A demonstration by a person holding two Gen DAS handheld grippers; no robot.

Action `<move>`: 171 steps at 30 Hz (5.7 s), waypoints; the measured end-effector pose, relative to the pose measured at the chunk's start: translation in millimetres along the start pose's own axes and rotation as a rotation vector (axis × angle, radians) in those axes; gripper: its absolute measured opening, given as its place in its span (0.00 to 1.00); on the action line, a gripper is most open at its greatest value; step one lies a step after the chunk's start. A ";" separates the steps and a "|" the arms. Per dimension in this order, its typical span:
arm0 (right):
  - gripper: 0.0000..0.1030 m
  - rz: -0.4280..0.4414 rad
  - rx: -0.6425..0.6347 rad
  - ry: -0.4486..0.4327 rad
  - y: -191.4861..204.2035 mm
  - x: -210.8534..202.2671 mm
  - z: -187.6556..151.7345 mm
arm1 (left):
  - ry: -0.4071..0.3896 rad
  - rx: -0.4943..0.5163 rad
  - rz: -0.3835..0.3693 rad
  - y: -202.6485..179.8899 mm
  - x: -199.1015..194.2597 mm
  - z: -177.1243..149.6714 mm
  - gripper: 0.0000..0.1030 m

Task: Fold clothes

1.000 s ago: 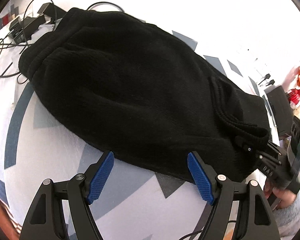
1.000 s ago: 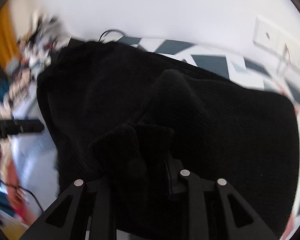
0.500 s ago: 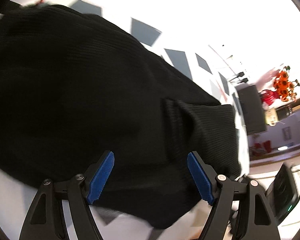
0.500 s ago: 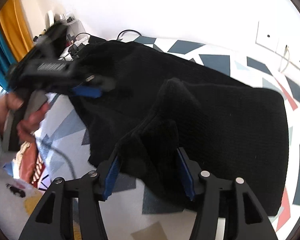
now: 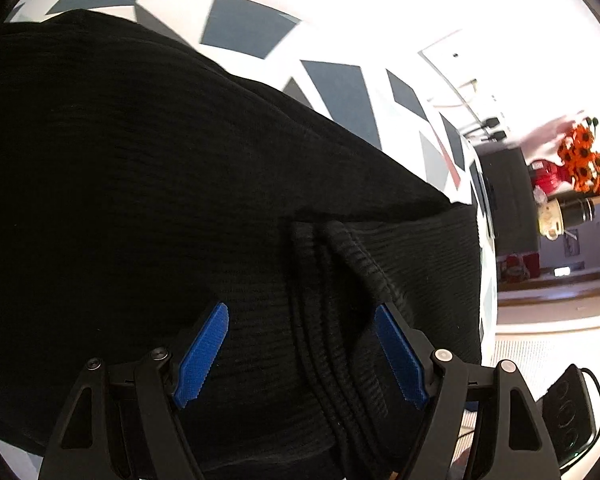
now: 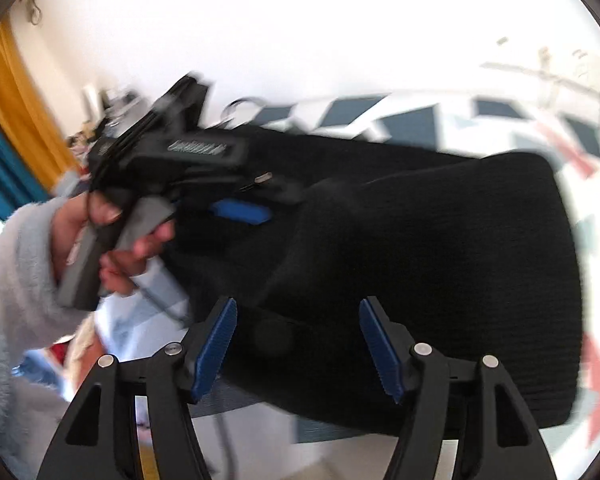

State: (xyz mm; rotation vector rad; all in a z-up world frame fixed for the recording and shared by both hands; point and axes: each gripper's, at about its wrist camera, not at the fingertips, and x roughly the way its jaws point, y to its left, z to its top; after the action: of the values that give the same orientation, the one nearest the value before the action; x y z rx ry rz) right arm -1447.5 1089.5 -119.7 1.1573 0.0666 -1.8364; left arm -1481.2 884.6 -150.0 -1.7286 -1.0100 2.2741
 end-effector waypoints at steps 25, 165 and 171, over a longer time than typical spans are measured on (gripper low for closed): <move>0.46 0.105 0.031 0.083 7.3 15.9 -26.0 | 0.061 0.035 -0.084 -8.3 14.8 15.7 0.73; 0.70 -0.060 0.592 -0.177 -278.0 -128.5 -86.2 | -0.070 0.405 0.268 -90.2 38.6 -40.9 0.55; 0.72 -0.040 0.648 -0.212 -280.1 -114.3 -86.5 | -0.065 0.413 0.261 -75.9 20.7 -38.8 0.55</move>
State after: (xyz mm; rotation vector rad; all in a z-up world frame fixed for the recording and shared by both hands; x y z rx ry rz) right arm -1577.4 1365.8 -195.9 1.3806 -0.6751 -2.0713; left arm -1476.2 969.7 -129.2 -1.6919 -0.2959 2.4779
